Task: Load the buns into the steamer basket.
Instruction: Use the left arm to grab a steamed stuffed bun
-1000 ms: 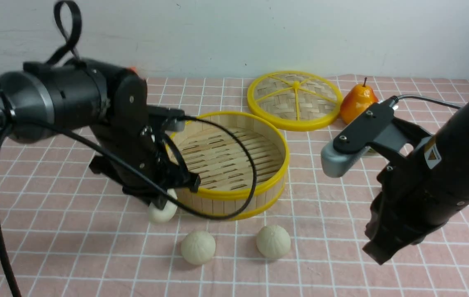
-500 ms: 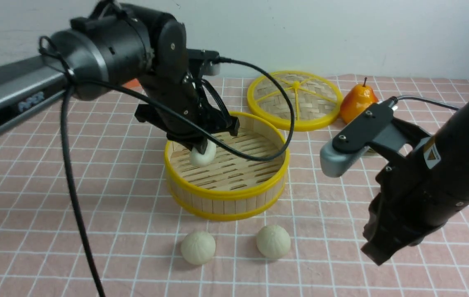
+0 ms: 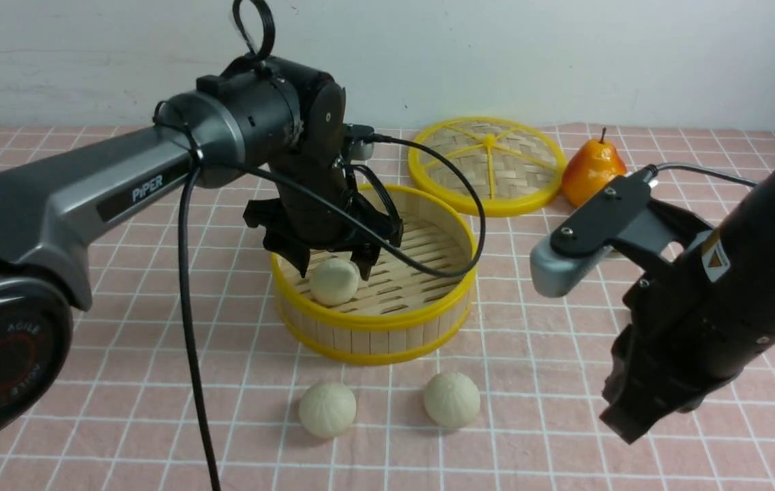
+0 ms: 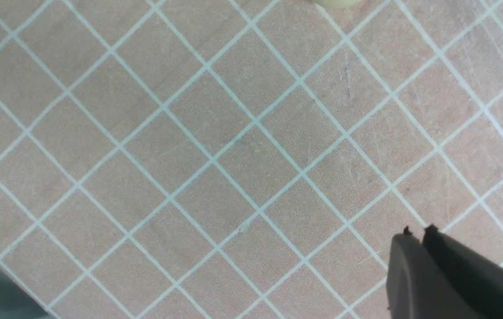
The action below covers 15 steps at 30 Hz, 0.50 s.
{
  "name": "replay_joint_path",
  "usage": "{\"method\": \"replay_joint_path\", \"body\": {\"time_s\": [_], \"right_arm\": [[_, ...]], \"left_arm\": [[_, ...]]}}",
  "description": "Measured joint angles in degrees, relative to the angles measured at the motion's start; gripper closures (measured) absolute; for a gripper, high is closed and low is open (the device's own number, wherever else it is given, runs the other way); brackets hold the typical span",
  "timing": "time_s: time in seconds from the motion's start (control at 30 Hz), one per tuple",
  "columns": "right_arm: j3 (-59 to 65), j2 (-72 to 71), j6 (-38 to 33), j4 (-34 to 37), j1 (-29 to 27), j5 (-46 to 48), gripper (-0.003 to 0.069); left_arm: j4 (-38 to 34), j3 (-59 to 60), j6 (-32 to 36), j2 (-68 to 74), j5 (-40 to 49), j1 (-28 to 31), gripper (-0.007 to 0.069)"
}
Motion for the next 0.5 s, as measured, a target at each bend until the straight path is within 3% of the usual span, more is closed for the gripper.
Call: {"method": "replay_joint_path", "body": {"time_s": [0.27, 0.4, 0.5], "right_arm": [[0.0, -0.8, 1.6, -4.6, 0.0, 0.4, 0.0617], [0.0, -3.5, 4.7, -7.5, 0.0, 0.2, 0.0616], [0.0, -6.8, 7.0, -9.6, 0.0, -1.0, 0.0613]], "left_arm": [[-0.8, -4.0, 2.1, -8.9, 9.7, 0.0, 0.0039], [-2.3, 3.3, 2.5, -16.7, 9.9, 0.0, 0.0039], [-5.2, 17.9, 2.6, -25.5, 10.2, 0.0, 0.0039]]}}
